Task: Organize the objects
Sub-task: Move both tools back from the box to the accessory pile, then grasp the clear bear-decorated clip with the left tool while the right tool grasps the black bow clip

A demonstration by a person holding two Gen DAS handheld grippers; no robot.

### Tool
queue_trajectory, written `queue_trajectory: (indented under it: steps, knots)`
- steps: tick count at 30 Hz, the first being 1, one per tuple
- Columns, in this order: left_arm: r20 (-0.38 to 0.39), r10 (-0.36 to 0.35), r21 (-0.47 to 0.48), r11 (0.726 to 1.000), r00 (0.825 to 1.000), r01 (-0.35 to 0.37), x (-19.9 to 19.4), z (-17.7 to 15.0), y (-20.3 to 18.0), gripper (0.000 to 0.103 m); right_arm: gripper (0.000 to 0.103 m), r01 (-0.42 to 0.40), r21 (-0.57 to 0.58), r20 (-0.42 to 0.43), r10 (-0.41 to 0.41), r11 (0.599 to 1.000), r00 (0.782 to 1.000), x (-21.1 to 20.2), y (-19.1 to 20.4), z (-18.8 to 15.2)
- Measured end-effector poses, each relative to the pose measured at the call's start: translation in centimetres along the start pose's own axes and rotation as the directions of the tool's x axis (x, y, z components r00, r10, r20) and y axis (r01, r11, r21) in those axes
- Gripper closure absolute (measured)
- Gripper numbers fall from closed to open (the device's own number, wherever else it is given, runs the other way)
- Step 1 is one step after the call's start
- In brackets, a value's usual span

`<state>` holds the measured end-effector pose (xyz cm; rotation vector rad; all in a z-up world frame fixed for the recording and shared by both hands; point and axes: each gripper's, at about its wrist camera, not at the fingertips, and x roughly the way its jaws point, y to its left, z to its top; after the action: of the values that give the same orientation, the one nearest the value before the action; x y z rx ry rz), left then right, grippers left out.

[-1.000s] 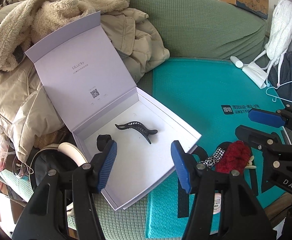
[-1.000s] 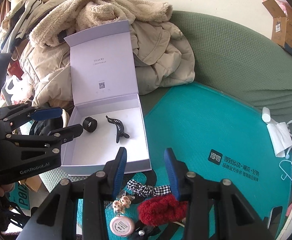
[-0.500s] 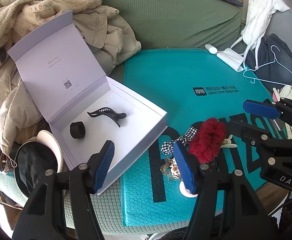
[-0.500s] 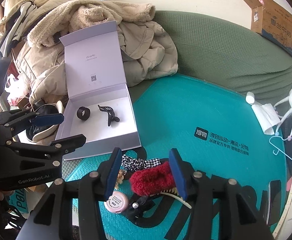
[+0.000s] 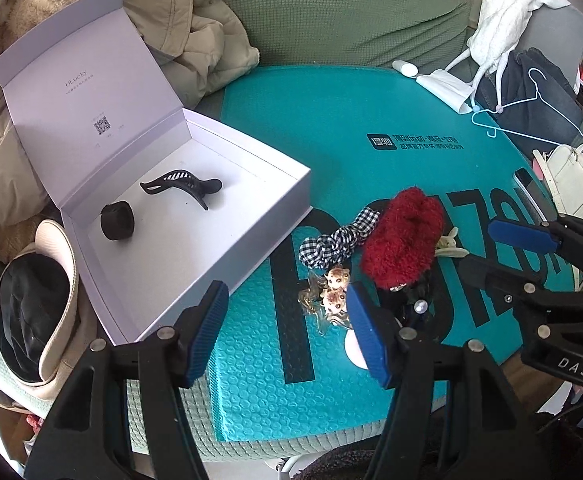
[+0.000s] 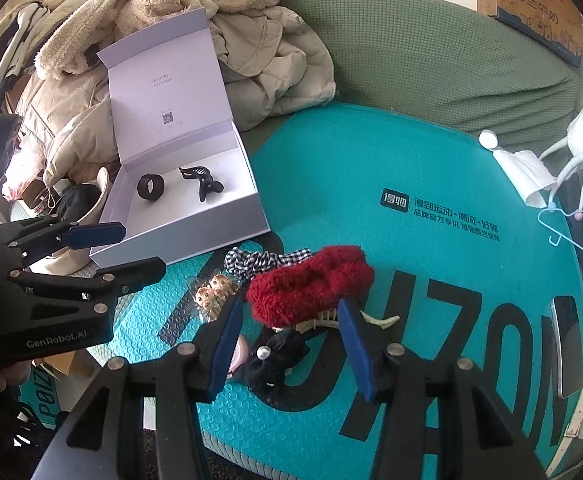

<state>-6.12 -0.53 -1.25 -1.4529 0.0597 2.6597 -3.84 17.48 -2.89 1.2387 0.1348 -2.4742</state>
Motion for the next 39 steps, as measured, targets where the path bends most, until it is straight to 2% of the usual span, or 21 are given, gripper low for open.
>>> queue_trajectory:
  steps: [10, 17, 20, 33, 35, 36, 37, 39]
  knots:
    - [-0.072, -0.024, 0.063, 0.998, 0.997, 0.028, 3.9, -0.9, -1.1, 0.044, 0.053, -0.029, 0.039, -0.062, 0.031, 0.999, 0.998, 2.0, 0.3, -2.7]
    - [-0.119, -0.047, 0.070, 0.996, 0.992, 0.055, 6.7, -1.4, -1.7, 0.043, 0.053, -0.045, 0.098, -0.114, 0.056, 0.994, 0.992, 3.8, -0.5, -3.8]
    - [-0.113, -0.064, 0.068, 0.995, 0.992, 0.072, 7.2, -1.1, -1.7, 0.043, 0.053, -0.062, 0.114, -0.123, 0.076, 0.991, 0.989, 4.5, -0.7, -3.9]
    - [-0.076, -0.042, 0.126, 0.991, 0.996, 0.051, 7.9, 0.0, -3.4, 0.043, 0.053, -0.083, 0.184, -0.157, 0.113, 0.979, 0.981, 7.0, -1.8, -4.4]
    - [-0.066, -0.049, 0.129, 0.990, 0.997, 0.057, 7.9, 0.3, -3.7, 0.043, 0.057, -0.090, 0.202, -0.157, 0.123, 0.975, 0.980, 7.2, -2.3, -4.7]
    - [-0.053, -0.060, 0.126, 0.990, 0.997, 0.066, 7.9, 0.4, -3.7, 0.046, 0.067, -0.098, 0.211, -0.159, 0.133, 0.973, 0.978, 7.2, -2.5, -4.8]
    - [-0.039, -0.066, 0.116, 0.991, 0.997, 0.070, 7.9, 0.5, -3.6, 0.058, 0.067, -0.102, 0.218, -0.160, 0.139, 0.970, 0.977, 7.2, -2.6, -4.9]
    - [-0.051, -0.065, 0.098, 0.993, 0.997, 0.070, 8.3, 0.8, -3.6, 0.067, 0.067, -0.111, 0.230, -0.148, 0.148, 0.967, 0.978, 7.0, -3.0, -5.1]
